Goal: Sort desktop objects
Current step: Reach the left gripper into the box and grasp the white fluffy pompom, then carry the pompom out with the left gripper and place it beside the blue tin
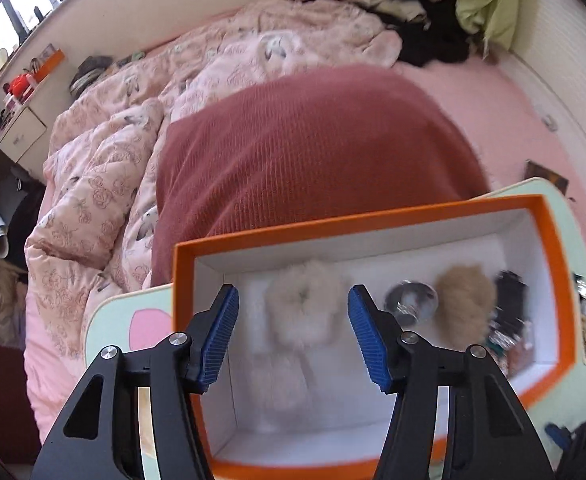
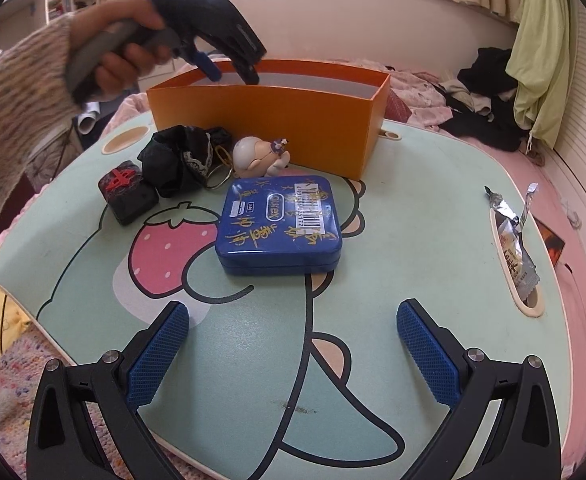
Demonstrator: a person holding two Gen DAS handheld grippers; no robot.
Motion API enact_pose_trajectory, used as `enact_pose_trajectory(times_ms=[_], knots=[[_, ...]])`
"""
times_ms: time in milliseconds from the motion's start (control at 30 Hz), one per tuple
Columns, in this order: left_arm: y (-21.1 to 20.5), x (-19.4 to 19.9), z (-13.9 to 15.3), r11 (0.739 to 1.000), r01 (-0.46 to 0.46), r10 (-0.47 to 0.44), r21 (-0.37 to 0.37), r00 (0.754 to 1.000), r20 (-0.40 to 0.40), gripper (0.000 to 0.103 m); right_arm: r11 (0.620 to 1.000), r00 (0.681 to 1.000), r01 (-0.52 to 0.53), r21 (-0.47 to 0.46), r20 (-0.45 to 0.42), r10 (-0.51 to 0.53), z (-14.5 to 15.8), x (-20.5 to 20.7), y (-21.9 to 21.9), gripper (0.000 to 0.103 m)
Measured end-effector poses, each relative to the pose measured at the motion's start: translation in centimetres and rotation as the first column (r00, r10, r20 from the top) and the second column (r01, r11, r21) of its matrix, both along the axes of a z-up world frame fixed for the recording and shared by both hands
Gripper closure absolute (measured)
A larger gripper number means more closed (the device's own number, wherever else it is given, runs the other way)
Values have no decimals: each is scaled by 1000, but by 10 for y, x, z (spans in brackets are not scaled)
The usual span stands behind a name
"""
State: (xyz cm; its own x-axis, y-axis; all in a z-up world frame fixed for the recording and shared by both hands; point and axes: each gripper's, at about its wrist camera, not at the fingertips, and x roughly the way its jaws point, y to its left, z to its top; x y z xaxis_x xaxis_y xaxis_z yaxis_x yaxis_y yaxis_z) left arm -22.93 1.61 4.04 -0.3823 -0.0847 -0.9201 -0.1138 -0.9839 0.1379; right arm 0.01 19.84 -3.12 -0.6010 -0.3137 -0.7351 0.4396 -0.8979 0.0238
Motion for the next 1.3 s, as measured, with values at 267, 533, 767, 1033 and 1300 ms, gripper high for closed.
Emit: enact_pose_trajectory(times_ms=[267, 533, 767, 1033, 1300], knots=[[12, -5, -19, 986, 51, -53, -160, 999, -9, 69, 1000, 1000, -2, -4, -2, 2, 1, -1, 1, 0], [-9, 51, 66, 993, 85, -63, 87, 971, -229, 69, 1000, 1000, -2, -3, -2, 2, 1, -1, 1, 0], [3, 147, 80, 933, 249, -171, 261, 942, -289, 69, 1000, 1000, -1, -2, -1, 1, 0, -1, 2, 0], [32, 179, 16, 927, 283, -237, 245, 950, -203, 56, 1000, 1000, -2, -2, -1, 2, 0, -2, 3, 0], [12, 217, 45, 967, 218, -150, 134, 907, -394, 22, 1000, 1000, -2, -2, -1, 2, 0, -2, 2, 0]])
